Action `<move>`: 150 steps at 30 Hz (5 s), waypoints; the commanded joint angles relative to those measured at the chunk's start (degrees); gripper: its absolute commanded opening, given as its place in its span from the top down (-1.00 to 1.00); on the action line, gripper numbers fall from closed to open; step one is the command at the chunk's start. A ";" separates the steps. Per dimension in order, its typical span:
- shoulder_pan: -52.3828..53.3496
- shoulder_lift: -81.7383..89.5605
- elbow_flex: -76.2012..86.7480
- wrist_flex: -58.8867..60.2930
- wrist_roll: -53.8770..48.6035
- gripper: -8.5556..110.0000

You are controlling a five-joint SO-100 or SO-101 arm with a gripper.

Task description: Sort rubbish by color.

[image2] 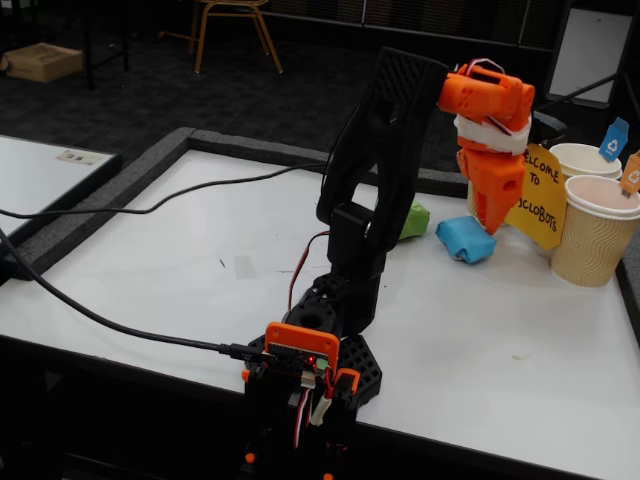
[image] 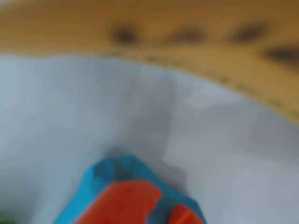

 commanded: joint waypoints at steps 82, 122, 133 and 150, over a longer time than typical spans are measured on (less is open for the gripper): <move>-7.47 28.74 12.30 10.46 -19.86 0.85; -2.99 29.09 17.31 -2.90 81.65 0.78; -3.52 28.83 23.12 -0.26 81.65 0.59; -9.05 18.54 22.06 1.32 81.30 0.42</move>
